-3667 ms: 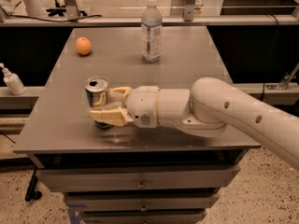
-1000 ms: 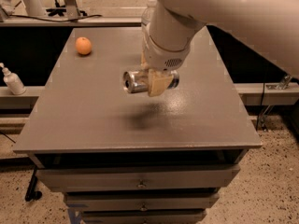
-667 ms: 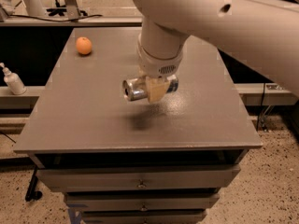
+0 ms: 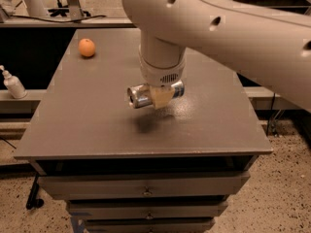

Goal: Knock redbull can over

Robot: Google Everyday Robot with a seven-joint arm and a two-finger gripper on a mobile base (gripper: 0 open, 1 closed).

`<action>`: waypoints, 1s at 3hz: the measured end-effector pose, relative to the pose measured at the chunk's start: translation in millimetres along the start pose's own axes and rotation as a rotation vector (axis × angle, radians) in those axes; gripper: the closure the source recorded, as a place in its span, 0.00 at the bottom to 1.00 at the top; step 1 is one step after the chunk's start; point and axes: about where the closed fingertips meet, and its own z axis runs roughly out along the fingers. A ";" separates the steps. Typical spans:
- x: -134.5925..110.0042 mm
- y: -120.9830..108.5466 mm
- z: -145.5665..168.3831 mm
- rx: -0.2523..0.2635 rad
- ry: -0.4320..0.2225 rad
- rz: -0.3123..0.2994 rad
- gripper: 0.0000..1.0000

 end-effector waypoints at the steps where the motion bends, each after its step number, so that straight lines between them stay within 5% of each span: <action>1: 0.6 0.9 0.8 -0.004 0.013 0.000 0.12; 2: 2.6 2.1 0.4 -0.006 0.020 0.003 0.00; 3: 3.0 3.0 1.0 -0.009 0.021 0.004 0.00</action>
Offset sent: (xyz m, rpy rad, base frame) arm 0.0010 -0.0033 -0.0045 -0.0261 0.0071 -0.0113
